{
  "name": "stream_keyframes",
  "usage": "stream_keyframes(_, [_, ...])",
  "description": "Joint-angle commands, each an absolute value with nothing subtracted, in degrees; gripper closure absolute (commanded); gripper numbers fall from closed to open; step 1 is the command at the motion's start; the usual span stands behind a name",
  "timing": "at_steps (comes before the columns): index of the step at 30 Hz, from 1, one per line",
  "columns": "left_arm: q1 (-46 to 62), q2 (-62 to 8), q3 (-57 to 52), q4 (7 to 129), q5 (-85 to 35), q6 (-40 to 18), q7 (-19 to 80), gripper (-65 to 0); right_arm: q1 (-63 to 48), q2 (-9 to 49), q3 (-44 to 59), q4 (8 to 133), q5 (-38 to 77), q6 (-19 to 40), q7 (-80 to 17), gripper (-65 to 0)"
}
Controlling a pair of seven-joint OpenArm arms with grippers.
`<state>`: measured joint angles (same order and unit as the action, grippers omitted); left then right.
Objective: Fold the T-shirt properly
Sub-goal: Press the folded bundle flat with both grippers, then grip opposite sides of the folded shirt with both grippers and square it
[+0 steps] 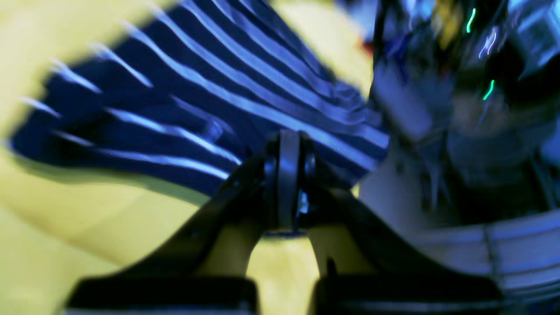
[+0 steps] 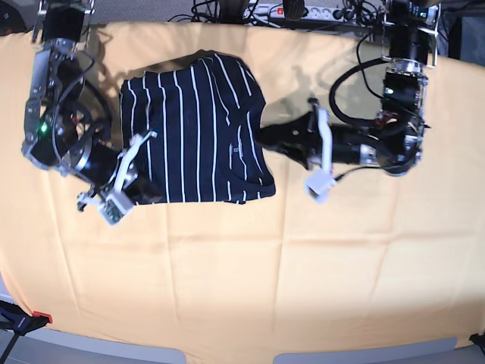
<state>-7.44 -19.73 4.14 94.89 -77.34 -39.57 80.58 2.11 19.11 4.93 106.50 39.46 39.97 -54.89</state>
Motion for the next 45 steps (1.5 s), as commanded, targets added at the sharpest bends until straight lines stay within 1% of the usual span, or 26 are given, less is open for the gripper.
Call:
stream_keyframes(1, [-8.43, -19.97, 6.5, 96.84, -76.42, -40.0, 80.0, 0.0, 4.71, 20.75, 5.17, 105.01, 40.05, 40.0, -53.52, 0.0])
stream_keyframes(6, [-7.99, -19.99, 19.49, 102.06, -63.48, -40.0, 80.0, 0.0, 13.32, 24.03, 3.16, 92.23, 40.21, 40.0, -53.56, 0.0])
stream_keyframes(8, [-7.94, -19.97, 23.51, 103.48, -59.48, -40.0, 78.59, 0.0, 16.19, 25.12, 1.17, 87.11, 40.12, 40.0, -53.76, 0.0])
stream_keyframes(12, [-7.92, -18.81, 29.61, 103.77, -52.75, -40.0, 76.31, 0.0, 20.34, 26.39, -4.14, 76.93, 39.94, 40.0, -54.43, 0.0])
stream_keyframes(15, [-7.88, -18.39, 32.12, 103.77, -47.86, -40.0, 73.89, 0.0, 21.58, 26.74, -7.73, 72.82, 39.68, 40.0, -54.63, 0.0])
stream_keyframes(17, [-7.44, -18.37, 32.27, 103.77, -44.66, -40.0, 71.48, 0.0, 21.56, 26.7, -9.23, 72.77, 38.7, 40.0, -54.63, 0.0])
stream_keyframes(20, [-7.31, -18.41, 32.27, 103.7, -39.33, -38.0, 68.71, 0.0, 21.56, 26.7, -9.87, 72.79, 38.96, 40.0, -54.61, 0.0])
stream_keyframes(23, [-7.29, -18.41, 32.23, 103.31, -37.01, -36.18, 67.42, 0.0, 21.58, 26.7, -9.87, 73.91, 38.94, 40.0, -54.24, 0.0])
stream_keyframes(30, [-7.33, -18.44, 32.23, 100.03, -35.92, -36.21, 67.13, 0.0, 21.52, 26.83, -9.87, 77.95, 38.96, 40.0, -53.8, 0.0])
stream_keyframes(34, [-7.33, -20.08, 32.23, 99.07, -31.03, -36.16, 63.37, 0.0, 21.21, 26.87, -9.87, 79.02, 39.13, 40.0, -54.22, 0.0])
stream_keyframes(38, [-7.33, -22.44, 32.21, 99.07, -27.75, -33.34, 60.8, 0.0, 18.46, 27.68, -9.85, 80.95, 41.65, 40.0, -54.15, 0.0])
stream_keyframes(43, [-7.51, -24.47, 32.12, 99.07, -23.55, -33.1, 58.08, 0.0, 13.85, 28.18, -9.82, 85.32, 41.01, 40.0, -54.65, 0.0])
stream_keyframes(45, [-7.53, -24.99, 32.12, 99.07, -22.44, -32.03, 57.28, 0.0, 11.68, 29.52, -9.82, 87.99, 40.69, 40.0, -54.63, 0.0])
